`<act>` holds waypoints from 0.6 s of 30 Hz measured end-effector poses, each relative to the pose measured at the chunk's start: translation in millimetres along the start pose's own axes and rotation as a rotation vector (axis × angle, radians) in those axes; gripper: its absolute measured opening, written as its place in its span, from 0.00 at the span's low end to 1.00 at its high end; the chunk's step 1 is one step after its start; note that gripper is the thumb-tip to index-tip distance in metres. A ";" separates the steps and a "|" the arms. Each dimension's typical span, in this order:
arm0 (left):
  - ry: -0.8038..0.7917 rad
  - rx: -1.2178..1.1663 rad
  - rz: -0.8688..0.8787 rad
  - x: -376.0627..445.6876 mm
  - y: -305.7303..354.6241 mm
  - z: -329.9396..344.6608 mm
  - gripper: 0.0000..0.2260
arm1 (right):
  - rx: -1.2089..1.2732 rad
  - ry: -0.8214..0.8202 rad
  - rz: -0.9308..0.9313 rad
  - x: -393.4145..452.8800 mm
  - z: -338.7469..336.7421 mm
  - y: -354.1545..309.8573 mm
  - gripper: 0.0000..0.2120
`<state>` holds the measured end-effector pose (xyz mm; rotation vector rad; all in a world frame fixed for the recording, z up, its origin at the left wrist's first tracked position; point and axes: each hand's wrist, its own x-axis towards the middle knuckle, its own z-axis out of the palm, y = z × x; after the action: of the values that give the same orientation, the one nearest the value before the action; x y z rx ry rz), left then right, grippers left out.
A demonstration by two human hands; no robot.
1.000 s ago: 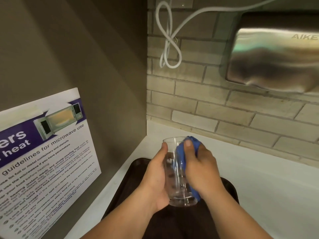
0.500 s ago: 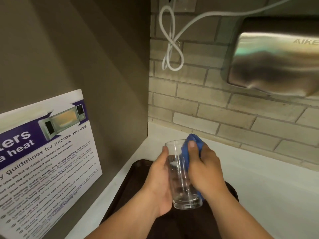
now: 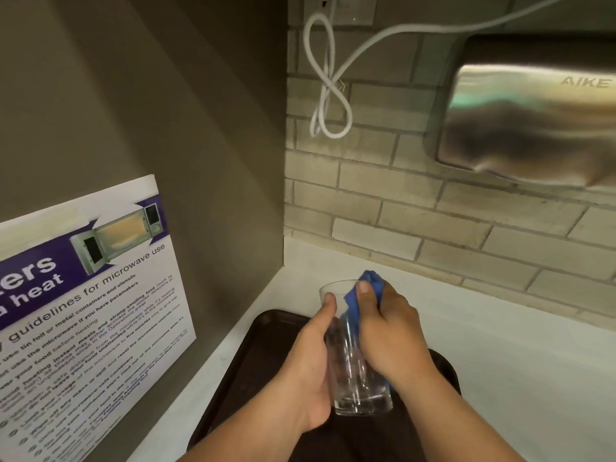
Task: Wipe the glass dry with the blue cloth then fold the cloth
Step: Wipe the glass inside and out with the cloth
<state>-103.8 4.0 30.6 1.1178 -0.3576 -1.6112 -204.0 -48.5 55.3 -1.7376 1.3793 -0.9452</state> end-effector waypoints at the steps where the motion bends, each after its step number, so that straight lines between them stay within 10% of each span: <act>1: 0.006 -0.009 0.006 0.8 2.9 0.1 0.32 | 0.030 0.029 0.023 1.3 -0.9 -1.7 0.15; 8: 0.090 0.021 0.031 3.9 21.2 -2.3 0.33 | -0.168 -0.283 -0.043 -37.2 5.5 8.7 0.30; 11: 0.131 0.027 0.067 0.6 9.8 1.2 0.33 | -0.298 -0.135 -0.157 -35.2 11.1 -2.3 0.36; 18: 0.149 -0.004 0.136 4.6 9.4 6.3 0.29 | 0.003 0.059 -0.014 -1.4 10.5 -21.8 0.13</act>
<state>-103.1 -5.4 38.3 1.1775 -0.3255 -1.4005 -185.0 -42.4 69.1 -1.7313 1.4039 -1.0128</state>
